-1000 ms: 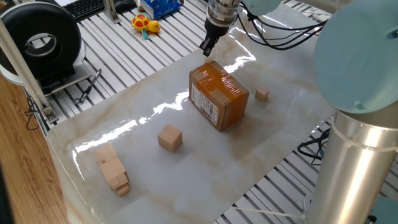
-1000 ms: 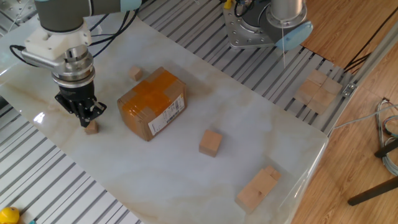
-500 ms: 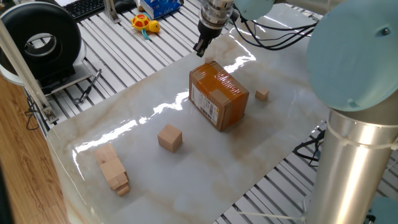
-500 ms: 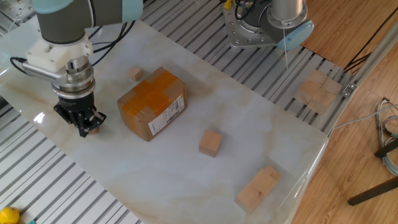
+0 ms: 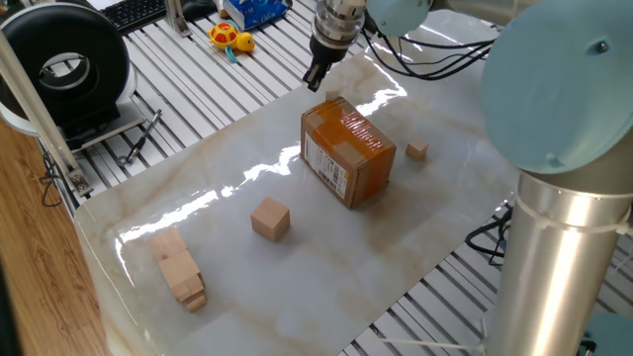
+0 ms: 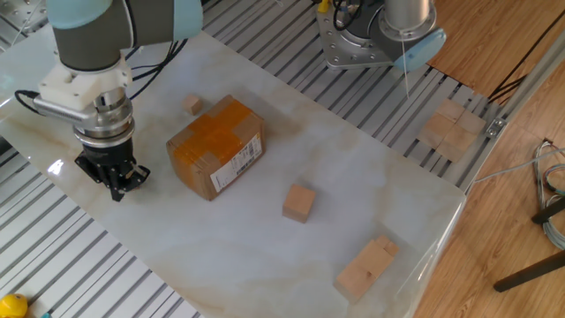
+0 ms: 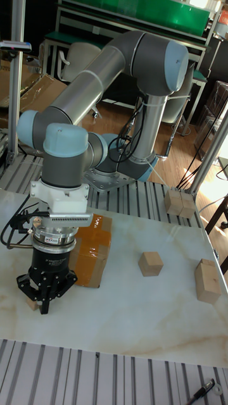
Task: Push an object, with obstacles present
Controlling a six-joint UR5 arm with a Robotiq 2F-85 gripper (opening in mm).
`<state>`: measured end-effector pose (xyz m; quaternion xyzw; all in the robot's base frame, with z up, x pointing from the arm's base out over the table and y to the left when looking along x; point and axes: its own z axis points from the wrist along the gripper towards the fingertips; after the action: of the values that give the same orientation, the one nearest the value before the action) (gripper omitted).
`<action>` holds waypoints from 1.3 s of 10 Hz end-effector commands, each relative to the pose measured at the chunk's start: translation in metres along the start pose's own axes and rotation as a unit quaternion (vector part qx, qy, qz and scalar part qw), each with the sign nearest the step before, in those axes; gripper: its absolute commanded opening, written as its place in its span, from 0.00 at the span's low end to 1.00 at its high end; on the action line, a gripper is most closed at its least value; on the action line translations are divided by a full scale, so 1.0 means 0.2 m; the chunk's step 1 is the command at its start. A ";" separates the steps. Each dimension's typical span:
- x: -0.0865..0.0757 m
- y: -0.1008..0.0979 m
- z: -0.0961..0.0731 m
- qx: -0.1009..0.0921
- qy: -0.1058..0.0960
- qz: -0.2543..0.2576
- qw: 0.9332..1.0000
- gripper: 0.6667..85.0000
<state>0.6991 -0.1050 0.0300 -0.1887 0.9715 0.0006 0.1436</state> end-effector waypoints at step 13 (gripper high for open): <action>0.45 -0.11 -0.10 -0.036 -0.006 -0.008 0.999 0.01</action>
<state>0.6404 -0.1493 0.0260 -0.2026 0.9695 0.0252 0.1360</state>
